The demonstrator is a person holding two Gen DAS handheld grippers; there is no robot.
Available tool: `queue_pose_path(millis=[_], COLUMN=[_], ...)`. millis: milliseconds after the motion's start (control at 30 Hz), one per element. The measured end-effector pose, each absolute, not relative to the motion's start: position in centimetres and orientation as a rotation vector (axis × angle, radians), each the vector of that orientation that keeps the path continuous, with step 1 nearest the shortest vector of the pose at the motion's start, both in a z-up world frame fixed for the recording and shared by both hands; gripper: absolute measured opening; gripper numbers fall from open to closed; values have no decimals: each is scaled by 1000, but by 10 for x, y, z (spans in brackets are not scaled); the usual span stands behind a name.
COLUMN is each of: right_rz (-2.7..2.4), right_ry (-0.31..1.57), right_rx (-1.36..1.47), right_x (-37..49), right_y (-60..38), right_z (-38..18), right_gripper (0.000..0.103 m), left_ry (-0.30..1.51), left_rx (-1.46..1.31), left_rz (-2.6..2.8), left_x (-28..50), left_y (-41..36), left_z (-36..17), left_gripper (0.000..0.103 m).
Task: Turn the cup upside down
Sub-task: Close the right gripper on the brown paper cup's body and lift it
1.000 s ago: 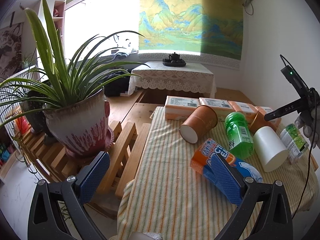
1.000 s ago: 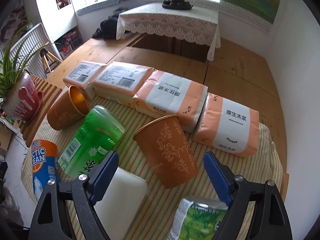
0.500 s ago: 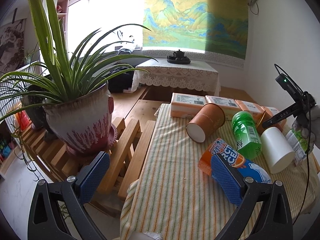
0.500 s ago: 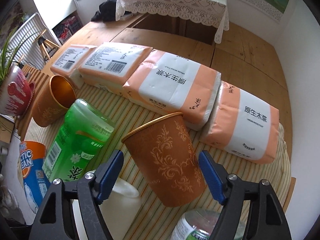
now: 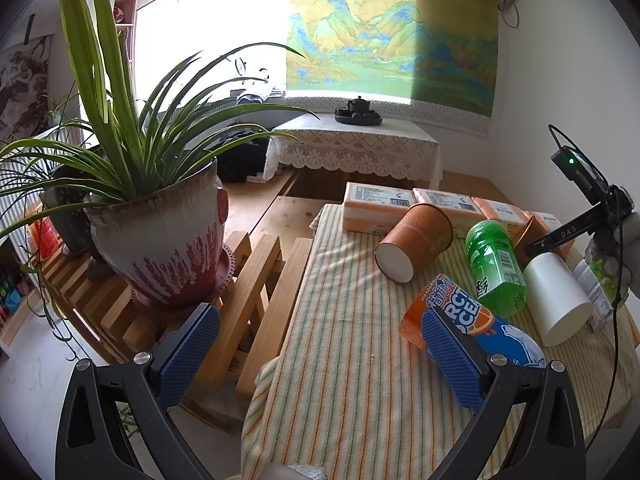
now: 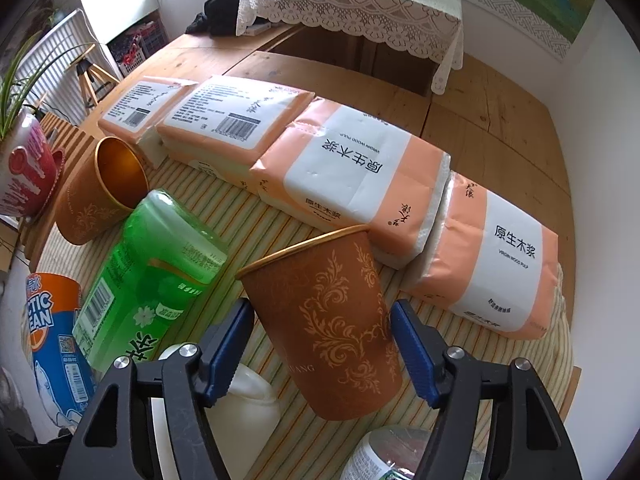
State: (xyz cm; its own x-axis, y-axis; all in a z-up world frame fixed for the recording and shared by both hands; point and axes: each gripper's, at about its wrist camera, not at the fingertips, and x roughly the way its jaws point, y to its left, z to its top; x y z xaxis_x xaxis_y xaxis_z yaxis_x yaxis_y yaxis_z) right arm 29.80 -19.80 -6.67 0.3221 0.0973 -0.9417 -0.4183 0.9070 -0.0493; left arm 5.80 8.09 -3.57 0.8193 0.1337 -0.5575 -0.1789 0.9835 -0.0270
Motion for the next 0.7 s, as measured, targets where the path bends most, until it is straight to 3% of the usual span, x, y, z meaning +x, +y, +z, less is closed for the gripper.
queue_pose_path(millis=[700], right_rz=[330], right_ry=[1056], right_rx=[-297], right_x=[262], right_y=[-203], right_z=[-6], right_gripper=[62], left_ry=[559], left_rx=[-76], left_rz=[161], left_x=[42], left_y=[76], left_z=[-24], left_gripper=[102])
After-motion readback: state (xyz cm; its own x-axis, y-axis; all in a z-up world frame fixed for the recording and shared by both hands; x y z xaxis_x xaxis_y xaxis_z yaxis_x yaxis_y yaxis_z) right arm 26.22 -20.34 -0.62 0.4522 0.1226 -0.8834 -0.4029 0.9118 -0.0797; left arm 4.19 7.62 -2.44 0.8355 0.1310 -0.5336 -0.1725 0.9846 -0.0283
